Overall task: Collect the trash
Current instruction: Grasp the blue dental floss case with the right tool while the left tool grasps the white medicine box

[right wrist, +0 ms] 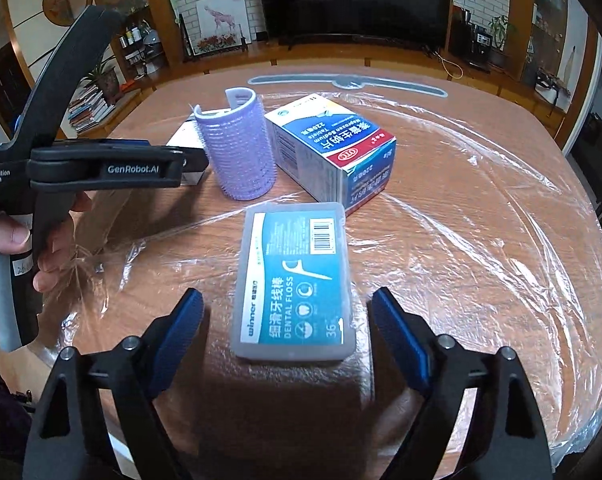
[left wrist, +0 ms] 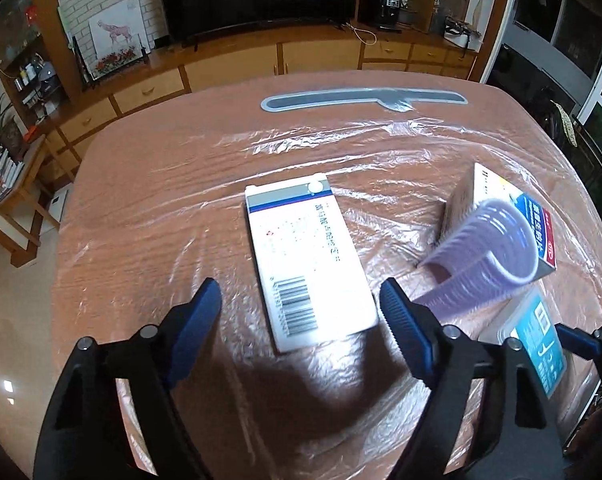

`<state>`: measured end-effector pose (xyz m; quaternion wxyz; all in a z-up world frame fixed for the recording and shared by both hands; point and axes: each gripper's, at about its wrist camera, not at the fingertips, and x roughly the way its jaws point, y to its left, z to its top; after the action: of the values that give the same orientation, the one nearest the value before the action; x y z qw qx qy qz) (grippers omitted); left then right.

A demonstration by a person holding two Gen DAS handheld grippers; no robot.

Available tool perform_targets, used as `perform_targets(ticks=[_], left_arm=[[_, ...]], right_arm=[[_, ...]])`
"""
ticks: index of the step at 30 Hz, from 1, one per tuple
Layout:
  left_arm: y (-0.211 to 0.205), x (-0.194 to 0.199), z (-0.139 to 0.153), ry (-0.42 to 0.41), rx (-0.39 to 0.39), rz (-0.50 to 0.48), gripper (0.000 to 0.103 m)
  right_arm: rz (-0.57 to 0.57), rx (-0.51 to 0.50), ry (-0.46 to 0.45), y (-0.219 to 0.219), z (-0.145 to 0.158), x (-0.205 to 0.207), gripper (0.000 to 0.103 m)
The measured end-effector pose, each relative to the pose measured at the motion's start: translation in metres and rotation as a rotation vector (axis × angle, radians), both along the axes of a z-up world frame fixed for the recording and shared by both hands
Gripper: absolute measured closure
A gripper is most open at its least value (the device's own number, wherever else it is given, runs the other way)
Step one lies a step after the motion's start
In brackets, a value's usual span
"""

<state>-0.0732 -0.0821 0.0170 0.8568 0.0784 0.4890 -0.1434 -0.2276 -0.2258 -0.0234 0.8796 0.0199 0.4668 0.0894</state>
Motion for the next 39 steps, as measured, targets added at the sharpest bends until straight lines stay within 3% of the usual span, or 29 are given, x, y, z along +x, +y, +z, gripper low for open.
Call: perform_targets(ticks=[5,12,15,39], left_arm=[[-0.002,0.005,-0.003,0.011,-0.001,-0.012,0.027],[-0.003,0.009,-0.003,0.007,-0.007,-0.030,0.037],[-0.006,0.009,-0.002,-0.002,-0.004,-0.038,0.045],[0.014,-0.007,0.014,-0.035,-0.048,0.012,0.051]], right_arm=[[-0.012,-0.003,0.001,0.002,-0.001,0.002,0.027],[-0.018,-0.037,-0.025,0.004,0.000,0.004,0.049],[-0.001,-0.041,-0.034,0.006,0.000,0.004,0.049],[-0.037,0.080,-0.023,-0.022,0.014,0.004,0.049]])
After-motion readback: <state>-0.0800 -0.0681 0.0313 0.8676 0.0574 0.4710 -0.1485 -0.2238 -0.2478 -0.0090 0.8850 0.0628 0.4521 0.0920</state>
